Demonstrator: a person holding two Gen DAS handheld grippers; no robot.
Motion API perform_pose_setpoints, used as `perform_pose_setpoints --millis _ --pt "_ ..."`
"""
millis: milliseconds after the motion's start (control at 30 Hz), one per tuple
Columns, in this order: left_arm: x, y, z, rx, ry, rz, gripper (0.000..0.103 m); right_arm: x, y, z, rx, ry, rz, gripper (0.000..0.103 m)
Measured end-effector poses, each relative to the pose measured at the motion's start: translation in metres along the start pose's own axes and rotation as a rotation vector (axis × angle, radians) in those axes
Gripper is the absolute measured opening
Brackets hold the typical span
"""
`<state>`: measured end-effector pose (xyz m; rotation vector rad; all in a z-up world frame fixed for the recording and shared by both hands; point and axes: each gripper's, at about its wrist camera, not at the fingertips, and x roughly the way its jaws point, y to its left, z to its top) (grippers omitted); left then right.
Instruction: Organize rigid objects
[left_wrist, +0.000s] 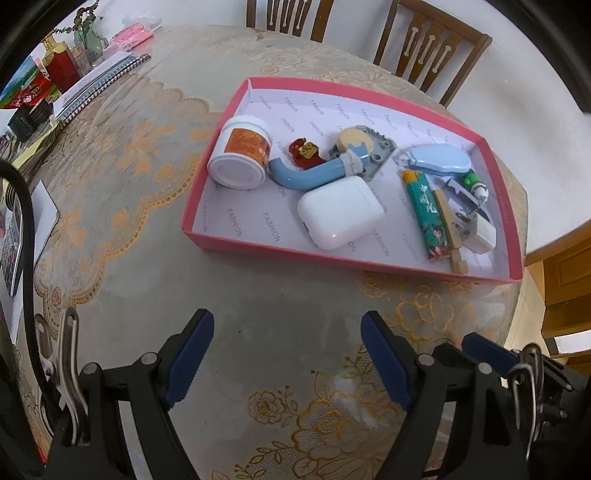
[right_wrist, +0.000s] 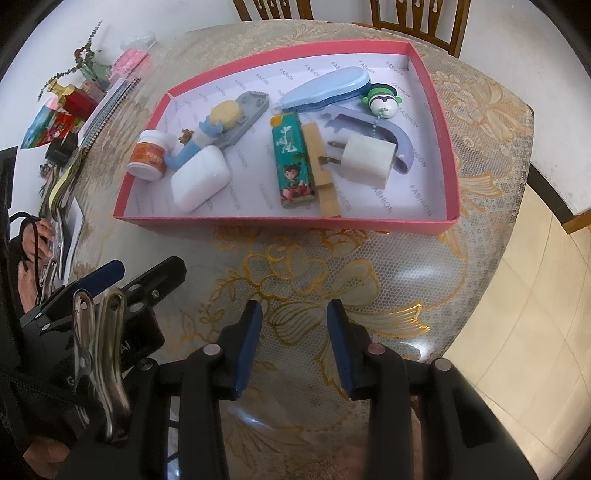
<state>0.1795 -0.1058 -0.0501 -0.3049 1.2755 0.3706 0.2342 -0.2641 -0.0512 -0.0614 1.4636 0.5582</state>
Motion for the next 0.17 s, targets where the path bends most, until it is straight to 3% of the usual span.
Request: perform_pose_setpoints --millis 167 --pt "0.0003 -0.0001 0.0002 0.003 0.003 -0.001 0.085 0.0001 0.0001 0.0 0.0 -0.001 0.0 0.038"
